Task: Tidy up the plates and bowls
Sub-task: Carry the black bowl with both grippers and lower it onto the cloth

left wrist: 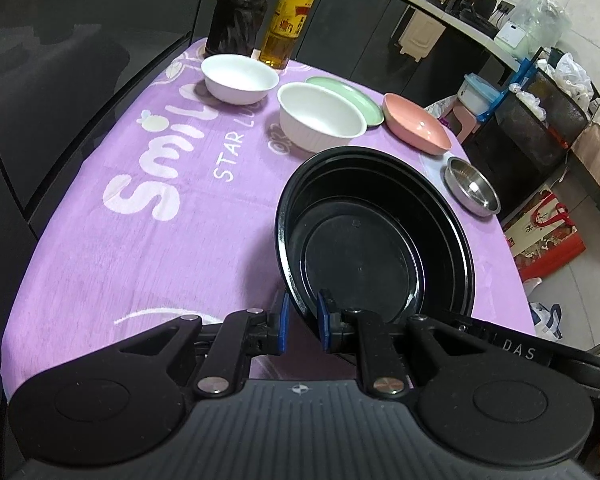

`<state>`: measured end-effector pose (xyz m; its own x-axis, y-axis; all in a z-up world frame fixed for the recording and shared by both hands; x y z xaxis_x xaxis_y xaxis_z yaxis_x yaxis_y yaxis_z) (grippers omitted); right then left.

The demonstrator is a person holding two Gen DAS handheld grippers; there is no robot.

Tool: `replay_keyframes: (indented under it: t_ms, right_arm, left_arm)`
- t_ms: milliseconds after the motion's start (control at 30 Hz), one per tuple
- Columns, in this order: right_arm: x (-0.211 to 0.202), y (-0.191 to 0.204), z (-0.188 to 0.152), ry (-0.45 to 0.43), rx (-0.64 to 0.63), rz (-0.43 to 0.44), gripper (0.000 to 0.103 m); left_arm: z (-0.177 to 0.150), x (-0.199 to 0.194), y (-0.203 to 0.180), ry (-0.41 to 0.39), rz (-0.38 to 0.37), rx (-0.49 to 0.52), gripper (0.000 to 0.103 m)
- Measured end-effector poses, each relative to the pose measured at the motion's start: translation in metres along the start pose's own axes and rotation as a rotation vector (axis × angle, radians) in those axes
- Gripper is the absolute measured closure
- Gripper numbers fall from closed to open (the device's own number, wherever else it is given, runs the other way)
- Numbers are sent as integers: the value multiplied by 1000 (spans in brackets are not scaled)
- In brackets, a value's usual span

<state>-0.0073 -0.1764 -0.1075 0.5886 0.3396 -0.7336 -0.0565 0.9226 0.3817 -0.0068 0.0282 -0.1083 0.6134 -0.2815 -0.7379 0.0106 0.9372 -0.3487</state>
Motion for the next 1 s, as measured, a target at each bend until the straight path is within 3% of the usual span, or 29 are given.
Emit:
replay_keyframes:
  t_ms: [433, 733, 867, 933, 1000]
  right_arm:
    - [12, -1, -3, 34, 10, -3, 83]
    - [15, -3, -2, 40, 15, 2, 82]
    - [15, -4, 0, 42, 22, 8, 76]
    - [14, -4, 1, 34, 20, 4, 72]
    - [13, -4, 2, 30, 17, 8, 68]
  left_arm:
    - [-7, 13, 9, 41, -6, -14, 87]
    - [-6, 12, 12, 25, 0, -7, 79]
    - [-2, -1, 10, -73, 23, 44, 77]
    - [1, -8, 6, -127, 32, 99, 69]
    - [2, -14, 3, -166, 35, 125, 68]
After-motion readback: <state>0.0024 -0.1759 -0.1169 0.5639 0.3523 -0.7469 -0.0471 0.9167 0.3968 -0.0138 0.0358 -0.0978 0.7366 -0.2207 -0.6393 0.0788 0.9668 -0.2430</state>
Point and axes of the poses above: each gripper's, at about its wrist camera, not at the fingertips, and x roughly the way its jaws point, y to its left, z to its top, the point moved 6 cm from there along x, roughly the way its jaws point, and after that the axes turned 1 degree about -z, right-handed, at the moved point
